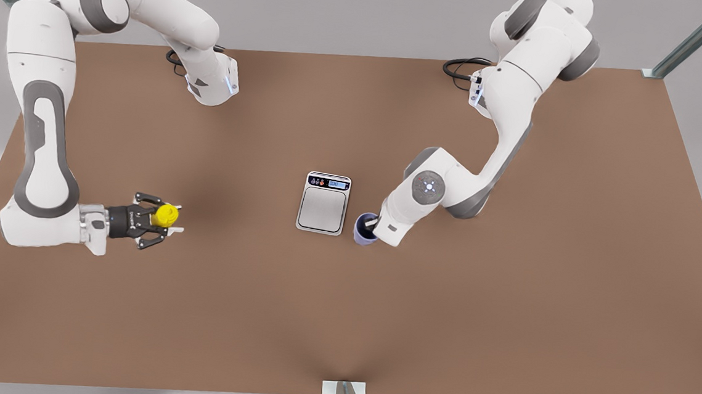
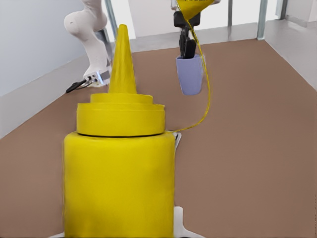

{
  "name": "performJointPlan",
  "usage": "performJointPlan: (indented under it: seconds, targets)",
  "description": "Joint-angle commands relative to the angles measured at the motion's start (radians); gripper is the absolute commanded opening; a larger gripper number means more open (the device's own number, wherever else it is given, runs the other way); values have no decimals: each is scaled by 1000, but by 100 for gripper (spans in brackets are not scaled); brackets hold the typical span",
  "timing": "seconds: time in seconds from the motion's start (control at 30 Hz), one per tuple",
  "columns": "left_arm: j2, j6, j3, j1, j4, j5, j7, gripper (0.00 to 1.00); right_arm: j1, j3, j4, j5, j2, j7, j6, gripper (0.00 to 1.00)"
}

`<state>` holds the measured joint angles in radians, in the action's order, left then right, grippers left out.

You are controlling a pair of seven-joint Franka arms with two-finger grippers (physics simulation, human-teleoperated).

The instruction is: Move cup to the weight, pick up sauce bottle, pour sauce

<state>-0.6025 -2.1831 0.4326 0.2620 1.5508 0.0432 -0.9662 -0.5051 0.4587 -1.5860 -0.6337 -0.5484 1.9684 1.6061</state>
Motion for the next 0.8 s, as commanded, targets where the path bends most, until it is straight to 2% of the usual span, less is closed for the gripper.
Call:
performJointPlan:
  seconds: [0.0, 0.03, 0.23, 0.47, 0.5, 0.53, 0.57, 0.77]
  targets:
    - [-2, -1, 2, 2, 0, -37, 1, 21, 11, 1, 3, 5, 1, -6, 9, 42]
    - [-11, -1, -1, 57, 0, -43, -2, 21, 37, 0, 3, 9, 1, -19, 23, 42]
    - [-72, -10, 0, 173, -29, -43, -72, 21, 86, 5, 12, 9, 2, -65, 52, 42]
    - [-160, -55, 0, 210, -80, -43, -83, 21, 88, 5, 23, 5, 1, -65, 51, 41]
    - [-160, -57, 0, 210, -80, -43, -81, 37, 88, 5, 24, 5, 1, -63, 51, 41]
    - [-160, -58, -2, 210, -80, -42, -81, 93, 91, 5, 26, 5, 1, -65, 49, 41]
    - [-160, -60, -2, 210, -80, -42, -81, 100, 91, 5, 26, 3, -1, -65, 48, 41]
    - [-160, -60, 0, 210, -80, -42, -80, 100, 92, 5, 40, 6, -2, -59, 40, 41]
